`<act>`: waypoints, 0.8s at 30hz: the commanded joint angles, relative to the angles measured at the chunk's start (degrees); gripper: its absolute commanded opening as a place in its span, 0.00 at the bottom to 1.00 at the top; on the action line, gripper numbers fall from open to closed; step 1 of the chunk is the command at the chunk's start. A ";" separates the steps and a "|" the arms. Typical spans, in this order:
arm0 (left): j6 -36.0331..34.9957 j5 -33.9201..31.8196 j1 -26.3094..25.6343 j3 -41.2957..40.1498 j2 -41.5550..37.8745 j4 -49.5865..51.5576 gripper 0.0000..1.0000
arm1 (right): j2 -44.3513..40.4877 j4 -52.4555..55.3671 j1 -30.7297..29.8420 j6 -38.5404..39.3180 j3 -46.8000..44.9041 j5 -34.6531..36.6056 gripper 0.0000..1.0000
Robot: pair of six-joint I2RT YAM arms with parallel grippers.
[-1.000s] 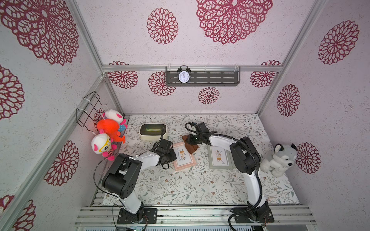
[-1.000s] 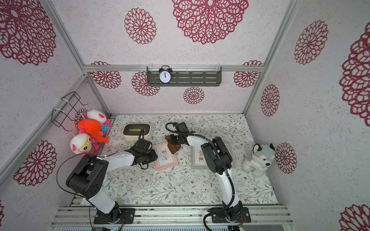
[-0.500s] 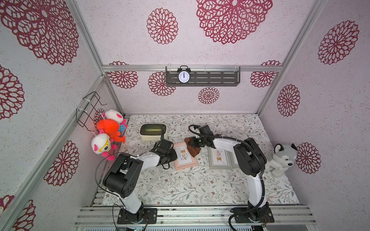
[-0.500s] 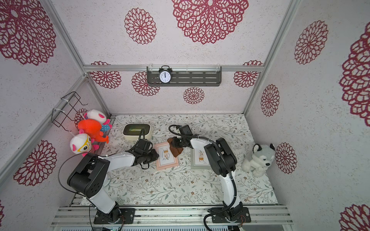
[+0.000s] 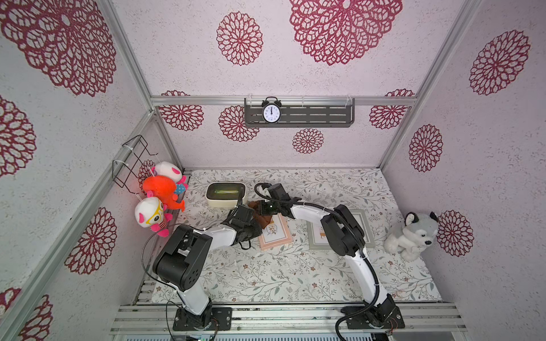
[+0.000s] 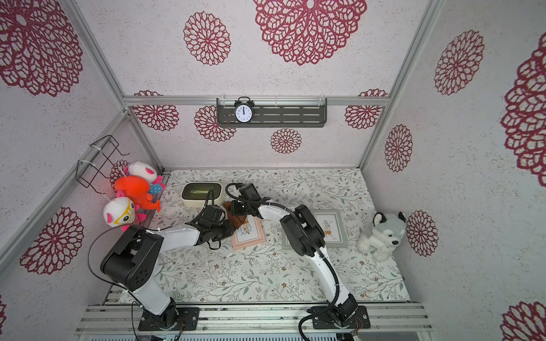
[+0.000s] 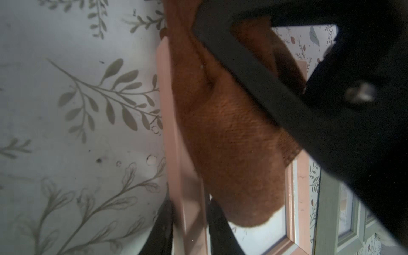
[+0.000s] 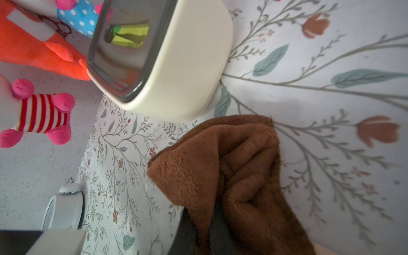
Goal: Wipe the picture frame with a cloth
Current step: Wipe the dirt from the picture frame.
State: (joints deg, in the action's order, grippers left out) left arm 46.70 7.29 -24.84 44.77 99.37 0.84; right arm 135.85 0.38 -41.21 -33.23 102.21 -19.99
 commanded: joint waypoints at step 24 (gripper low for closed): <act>0.05 0.36 -1.53 -3.47 6.62 10.95 0.09 | -6.73 13.68 9.87 2.02 -12.47 9.94 0.00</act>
State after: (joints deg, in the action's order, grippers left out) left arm 46.04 8.05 -25.06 44.95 100.12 -0.47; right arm 129.84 3.03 -35.75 -33.04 94.70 -14.11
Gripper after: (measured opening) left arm 0.256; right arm 0.082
